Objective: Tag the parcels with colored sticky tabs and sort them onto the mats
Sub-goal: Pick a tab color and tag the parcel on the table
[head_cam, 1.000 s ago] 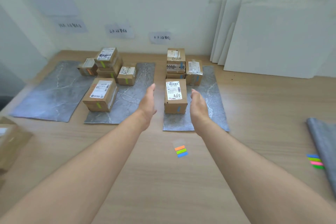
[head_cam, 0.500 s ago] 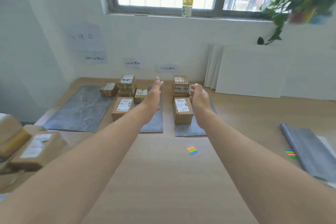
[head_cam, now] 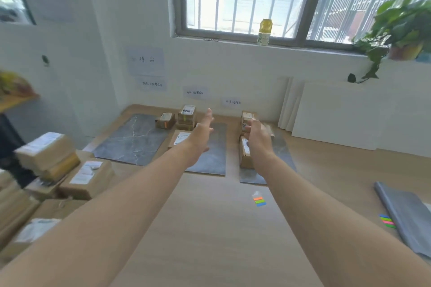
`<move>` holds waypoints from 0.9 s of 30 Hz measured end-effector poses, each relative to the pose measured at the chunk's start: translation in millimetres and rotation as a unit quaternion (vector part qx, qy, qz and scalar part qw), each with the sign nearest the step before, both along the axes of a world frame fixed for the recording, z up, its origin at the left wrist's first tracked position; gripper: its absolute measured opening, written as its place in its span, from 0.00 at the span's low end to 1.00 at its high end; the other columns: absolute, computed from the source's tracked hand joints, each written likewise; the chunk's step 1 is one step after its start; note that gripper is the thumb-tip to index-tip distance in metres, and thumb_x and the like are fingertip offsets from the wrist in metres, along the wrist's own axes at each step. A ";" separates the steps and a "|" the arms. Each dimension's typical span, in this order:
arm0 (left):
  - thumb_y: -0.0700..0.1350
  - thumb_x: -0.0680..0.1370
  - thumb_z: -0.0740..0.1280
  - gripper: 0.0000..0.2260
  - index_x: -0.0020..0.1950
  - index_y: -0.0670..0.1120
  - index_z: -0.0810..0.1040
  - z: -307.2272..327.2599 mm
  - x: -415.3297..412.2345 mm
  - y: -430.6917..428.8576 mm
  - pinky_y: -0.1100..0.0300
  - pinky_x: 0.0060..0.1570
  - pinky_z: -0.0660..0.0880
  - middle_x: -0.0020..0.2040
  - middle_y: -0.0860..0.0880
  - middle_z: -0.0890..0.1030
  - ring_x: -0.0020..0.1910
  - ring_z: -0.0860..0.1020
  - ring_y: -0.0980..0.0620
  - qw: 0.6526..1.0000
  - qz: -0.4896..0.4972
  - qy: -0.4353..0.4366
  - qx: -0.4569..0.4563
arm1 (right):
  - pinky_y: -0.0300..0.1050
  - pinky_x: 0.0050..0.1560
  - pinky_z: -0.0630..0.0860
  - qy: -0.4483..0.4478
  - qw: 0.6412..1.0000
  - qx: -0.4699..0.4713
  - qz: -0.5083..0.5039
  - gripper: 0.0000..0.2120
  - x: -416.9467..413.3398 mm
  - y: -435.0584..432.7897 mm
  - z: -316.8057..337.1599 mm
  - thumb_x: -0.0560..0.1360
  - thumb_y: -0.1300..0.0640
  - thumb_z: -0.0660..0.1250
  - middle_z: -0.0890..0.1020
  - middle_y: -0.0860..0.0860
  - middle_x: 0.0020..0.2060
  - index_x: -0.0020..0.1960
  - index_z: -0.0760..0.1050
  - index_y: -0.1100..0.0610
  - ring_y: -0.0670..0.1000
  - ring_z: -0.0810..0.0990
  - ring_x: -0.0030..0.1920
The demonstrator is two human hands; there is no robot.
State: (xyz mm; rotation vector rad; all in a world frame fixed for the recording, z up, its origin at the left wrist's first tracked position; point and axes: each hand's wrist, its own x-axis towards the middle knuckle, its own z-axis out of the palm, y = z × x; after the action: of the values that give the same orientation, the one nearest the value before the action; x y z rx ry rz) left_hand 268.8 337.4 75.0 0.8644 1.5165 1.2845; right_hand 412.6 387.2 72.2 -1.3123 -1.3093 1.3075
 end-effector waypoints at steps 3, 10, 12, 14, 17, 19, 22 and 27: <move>0.72 0.79 0.49 0.33 0.77 0.56 0.65 -4.6 -10.9 -20.3 0.45 0.74 0.62 0.77 0.49 0.65 0.76 0.64 0.43 1.000 0.022 -0.008 -0.007 | 0.51 0.62 0.72 0.003 0.999 0.000 0.046 0.18 -20.2 -11.5 -1.5 0.84 0.46 0.54 0.80 0.51 0.58 0.61 0.77 0.54 0.53 0.76 0.57; 0.65 0.83 0.46 0.30 0.78 0.51 0.63 -27.6 -72.3 -97.5 0.45 0.73 0.61 0.76 0.46 0.67 0.77 0.62 0.44 0.988 0.149 -0.009 -0.022 | 0.53 0.58 0.72 -0.007 0.985 -0.019 0.172 0.16 -111.0 -48.6 -34.4 0.84 0.49 0.56 0.81 0.55 0.53 0.56 0.77 0.58 0.54 0.77 0.54; 0.67 0.82 0.47 0.31 0.78 0.51 0.64 -41.9 -98.0 -125.1 0.44 0.73 0.62 0.76 0.45 0.67 0.77 0.62 0.44 0.981 0.189 -0.008 -0.039 | 0.54 0.58 0.72 -0.012 0.979 -0.022 0.203 0.20 -141.2 -67.5 -46.2 0.83 0.48 0.56 0.80 0.61 0.58 0.59 0.76 0.64 0.58 0.78 0.55; 0.68 0.81 0.47 0.32 0.78 0.51 0.65 -51.7 -120.7 -154.9 0.45 0.72 0.62 0.75 0.45 0.68 0.76 0.63 0.44 0.969 0.239 -0.012 -0.065 | 0.56 0.62 0.72 -0.011 0.971 -0.036 0.235 0.22 -172.1 -89.1 -59.5 0.84 0.48 0.56 0.78 0.62 0.62 0.62 0.73 0.66 0.61 0.78 0.59; 0.68 0.81 0.47 0.31 0.77 0.51 0.65 -64.9 -155.5 -198.5 0.45 0.71 0.65 0.74 0.47 0.69 0.74 0.66 0.46 0.954 0.290 -0.032 -0.073 | 0.60 0.67 0.72 -0.019 0.958 -0.053 0.282 0.21 -216.7 -124.0 -76.5 0.83 0.47 0.55 0.78 0.61 0.62 0.61 0.73 0.65 0.61 0.76 0.62; 0.66 0.82 0.46 0.30 0.76 0.50 0.67 -70.1 -176.8 -226.7 0.50 0.67 0.69 0.73 0.50 0.69 0.71 0.67 0.49 0.947 0.310 -0.040 -0.078 | 0.59 0.65 0.72 -0.024 0.950 -0.065 0.304 0.19 -244.2 -146.7 -86.3 0.83 0.47 0.56 0.79 0.60 0.61 0.56 0.75 0.63 0.60 0.77 0.62; 0.67 0.82 0.45 0.31 0.76 0.51 0.67 -84.8 -216.9 -264.3 0.43 0.75 0.60 0.77 0.47 0.67 0.77 0.62 0.45 0.941 0.321 -0.017 -0.102 | 0.63 0.66 0.71 -0.034 0.939 -0.087 0.331 0.22 -286.3 -178.9 -101.7 0.83 0.49 0.54 0.76 0.62 0.64 0.64 0.71 0.67 0.64 0.75 0.65; 0.67 0.82 0.45 0.31 0.76 0.51 0.68 -120.9 -297.2 -312.1 0.46 0.72 0.66 0.75 0.47 0.69 0.73 0.68 0.46 0.937 0.326 -0.017 -0.125 | 0.54 0.67 0.72 -0.063 0.935 -0.120 0.329 0.14 -360.0 -216.6 -139.9 0.84 0.47 0.53 0.78 0.53 0.59 0.52 0.74 0.51 0.55 0.76 0.62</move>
State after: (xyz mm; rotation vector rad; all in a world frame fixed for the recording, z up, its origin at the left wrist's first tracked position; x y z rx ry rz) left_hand -28.4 25.4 -45.9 0.1604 1.9745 1.5017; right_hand 52.5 170.6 -67.7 -1.1694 -1.8182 1.9118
